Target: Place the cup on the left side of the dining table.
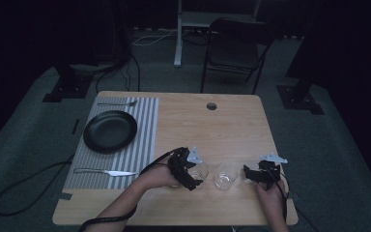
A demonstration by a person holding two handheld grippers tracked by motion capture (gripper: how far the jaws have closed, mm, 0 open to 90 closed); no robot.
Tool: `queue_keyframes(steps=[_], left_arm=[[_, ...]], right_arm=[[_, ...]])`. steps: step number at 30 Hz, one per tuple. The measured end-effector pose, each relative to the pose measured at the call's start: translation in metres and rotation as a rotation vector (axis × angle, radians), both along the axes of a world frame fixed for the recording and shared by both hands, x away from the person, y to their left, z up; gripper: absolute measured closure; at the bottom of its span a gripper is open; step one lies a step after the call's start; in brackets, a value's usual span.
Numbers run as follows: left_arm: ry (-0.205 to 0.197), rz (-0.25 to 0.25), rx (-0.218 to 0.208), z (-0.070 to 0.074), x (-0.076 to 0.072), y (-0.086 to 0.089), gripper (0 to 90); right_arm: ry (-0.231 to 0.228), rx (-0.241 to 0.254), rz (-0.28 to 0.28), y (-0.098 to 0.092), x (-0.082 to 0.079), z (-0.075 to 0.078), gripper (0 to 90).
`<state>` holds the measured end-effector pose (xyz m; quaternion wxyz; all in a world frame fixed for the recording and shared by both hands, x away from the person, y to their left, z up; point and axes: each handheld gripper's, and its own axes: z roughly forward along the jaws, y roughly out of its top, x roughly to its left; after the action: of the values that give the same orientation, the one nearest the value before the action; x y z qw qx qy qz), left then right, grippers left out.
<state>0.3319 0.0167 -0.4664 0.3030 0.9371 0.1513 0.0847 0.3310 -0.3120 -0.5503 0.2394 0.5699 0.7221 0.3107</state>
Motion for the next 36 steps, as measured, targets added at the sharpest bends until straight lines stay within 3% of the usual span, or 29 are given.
queue_keyframes(steps=[4, 6, 9, 13, 18, 25, 36], left_arm=[[0.007, 0.001, 0.048, -0.002, 0.002, -0.006, 8.0], [0.067, -0.016, 0.059, -0.002, 0.005, -0.009, 8.0], [0.067, -0.014, 0.103, -0.003, 0.006, -0.015, 8.1], [0.049, -0.003, 0.130, -0.003, 0.006, -0.021, 13.5], [0.058, 0.000, 0.158, -0.002, 0.006, -0.025, 18.0], [0.060, -0.002, 0.160, -0.001, 0.007, -0.026, 18.4], [0.057, 0.014, 0.121, 0.004, 0.012, -0.027, 18.6]], right_arm=[[0.000, 0.000, 0.000, 0.000, 0.000, 0.000, 12.0], [0.000, 0.000, 0.000, 0.000, 0.000, 0.000, 12.0], [0.000, 0.000, 0.001, 0.000, 0.000, 0.000, 12.1], [-0.001, 0.000, 0.001, 0.000, 0.000, 0.000, 12.1], [-0.001, 0.000, 0.001, 0.000, 0.000, 0.000, 12.1], [-0.001, 0.000, 0.001, 0.000, 0.000, 0.000, 12.1], [0.000, 0.000, 0.001, 0.000, 0.000, 0.000, 12.1]])
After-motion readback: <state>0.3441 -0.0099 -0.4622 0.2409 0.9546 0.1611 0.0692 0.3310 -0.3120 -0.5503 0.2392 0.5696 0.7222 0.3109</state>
